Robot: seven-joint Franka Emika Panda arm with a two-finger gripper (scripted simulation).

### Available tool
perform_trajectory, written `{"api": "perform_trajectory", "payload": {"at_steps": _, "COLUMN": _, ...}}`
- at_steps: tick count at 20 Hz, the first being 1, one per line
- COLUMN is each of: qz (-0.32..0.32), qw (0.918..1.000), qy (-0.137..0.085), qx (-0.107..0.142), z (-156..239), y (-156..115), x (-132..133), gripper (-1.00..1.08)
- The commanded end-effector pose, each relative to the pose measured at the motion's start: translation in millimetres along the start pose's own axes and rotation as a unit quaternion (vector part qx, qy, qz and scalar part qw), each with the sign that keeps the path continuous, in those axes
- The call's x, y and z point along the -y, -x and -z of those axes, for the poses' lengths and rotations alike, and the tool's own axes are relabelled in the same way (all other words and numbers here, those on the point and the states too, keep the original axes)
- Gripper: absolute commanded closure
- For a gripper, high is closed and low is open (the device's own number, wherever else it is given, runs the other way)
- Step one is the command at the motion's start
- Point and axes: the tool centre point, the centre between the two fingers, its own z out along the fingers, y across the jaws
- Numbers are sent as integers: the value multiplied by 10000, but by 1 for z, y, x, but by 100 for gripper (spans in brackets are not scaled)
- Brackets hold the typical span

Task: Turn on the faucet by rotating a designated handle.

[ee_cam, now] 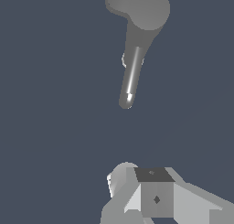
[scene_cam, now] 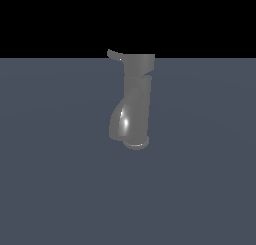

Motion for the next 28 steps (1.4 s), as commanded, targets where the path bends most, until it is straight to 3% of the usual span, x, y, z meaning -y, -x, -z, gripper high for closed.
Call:
{"api": "perform_trajectory", "payload": {"at_steps": 1, "qz": -117, "qw": 9999, "qy": -2, "qx": -2, "z": -3, "y": -3, "x": 4, "gripper": 108}}
{"api": "perform_trajectory", "payload": {"at_steps": 9, "qz": -765, "qw": 9971, "qy": -13, "qx": -16, "z": -16, "y": -19, "x": 23, "gripper": 108}}
{"api": "perform_trajectory", "payload": {"at_steps": 15, "qz": -1444, "qw": 9895, "qy": -26, "qx": -32, "z": -30, "y": -39, "x": 41, "gripper": 108}}
{"api": "perform_trajectory", "payload": {"at_steps": 21, "qz": -2133, "qw": 9770, "qy": -40, "qx": -48, "z": -44, "y": -62, "x": 57, "gripper": 108}}
{"api": "perform_trajectory", "payload": {"at_steps": 28, "qz": -2929, "qw": 9561, "qy": -56, "qx": -67, "z": -61, "y": -92, "x": 71, "gripper": 108}}
